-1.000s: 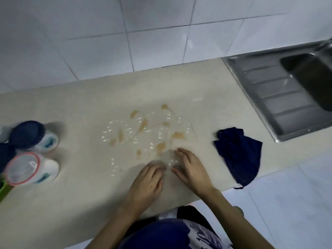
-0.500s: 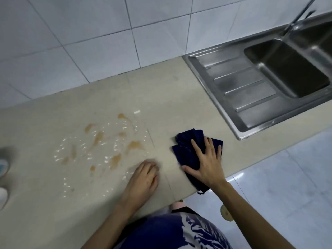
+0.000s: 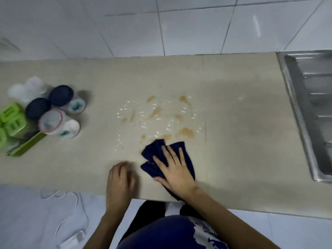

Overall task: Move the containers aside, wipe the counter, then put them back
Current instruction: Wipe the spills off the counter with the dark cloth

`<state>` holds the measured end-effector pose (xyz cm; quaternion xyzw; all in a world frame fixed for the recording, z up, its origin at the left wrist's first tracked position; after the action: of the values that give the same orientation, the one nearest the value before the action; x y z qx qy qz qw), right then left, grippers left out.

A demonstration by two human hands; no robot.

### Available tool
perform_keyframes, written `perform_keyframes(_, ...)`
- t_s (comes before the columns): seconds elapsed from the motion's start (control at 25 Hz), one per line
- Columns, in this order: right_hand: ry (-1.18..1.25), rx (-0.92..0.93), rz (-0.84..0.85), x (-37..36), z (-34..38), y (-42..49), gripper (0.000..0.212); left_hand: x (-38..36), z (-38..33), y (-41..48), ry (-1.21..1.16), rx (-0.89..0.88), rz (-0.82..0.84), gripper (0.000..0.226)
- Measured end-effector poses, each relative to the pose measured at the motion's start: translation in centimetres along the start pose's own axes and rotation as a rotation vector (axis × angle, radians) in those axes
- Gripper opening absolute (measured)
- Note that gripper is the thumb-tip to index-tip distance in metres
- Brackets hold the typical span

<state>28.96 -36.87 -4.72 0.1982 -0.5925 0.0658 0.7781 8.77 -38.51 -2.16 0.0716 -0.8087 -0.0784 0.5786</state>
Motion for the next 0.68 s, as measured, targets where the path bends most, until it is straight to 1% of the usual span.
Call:
perform_keyframes(0.04,0.007,0.086,0.008,-0.8,1.6,1.2,0.067,0.8,1.5,-0.3,0.024,0.042,-0.002,0.036)
perform_keyframes(0.12,0.034,0.155,0.009,-2.0,3.4,2.7,0.066,2.5,4.5,-0.4,0.061,0.055,-0.019,0.034)
perform_keyframes(0.2,0.059,0.146,0.012,-1.4,2.8,2.6,0.063,3.6,7.3,0.6,0.058,0.04,-0.049,0.033)
perform_keyframes(0.28,0.041,0.096,0.0,0.0,0.1,1.3,0.058,3.4,9.4,2.4,0.038,0.042,-0.074,0.033)
perform_keyframes(0.36,0.025,-0.054,-0.016,1.7,-3.2,-0.9,0.057,2.5,10.5,4.3,0.002,0.032,-0.098,0.033)
perform_keyframes(0.44,0.01,-0.289,-0.057,3.0,-5.1,-2.6,0.059,1.7,11.2,5.8,-0.052,0.003,-0.115,0.033)
perform_keyframes(0.52,-0.021,-0.475,-0.09,3.1,-4.6,-3.0,0.061,1.3,11.7,6.4,-0.113,-0.003,-0.138,0.033)
perform_keyframes(0.56,-0.021,-0.491,-0.092,2.9,-3.5,-3.0,0.06,1.2,11.4,6.5,-0.146,0.017,-0.146,0.034)
perform_keyframes(0.6,-0.007,-0.44,-0.082,2.4,-1.8,-2.2,0.059,1.2,11.7,6.6,-0.182,0.057,-0.149,0.035)
perform_keyframes(0.68,0.055,-0.235,-0.027,0.5,2.8,0.5,0.056,1.4,12.3,6.7,-0.241,0.107,-0.152,0.036)
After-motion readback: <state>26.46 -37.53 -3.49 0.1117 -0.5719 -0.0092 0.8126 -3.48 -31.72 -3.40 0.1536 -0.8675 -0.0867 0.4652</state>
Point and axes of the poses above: each hand's wrist, its own y-axis towards the middle knuckle, its own x-axis out of the back of the hand, z = x × y, the point moved 2 cm from there along y, towards the middle knuckle, and after that the axes turned 15 degrees about -z, right-handed, at the moved point
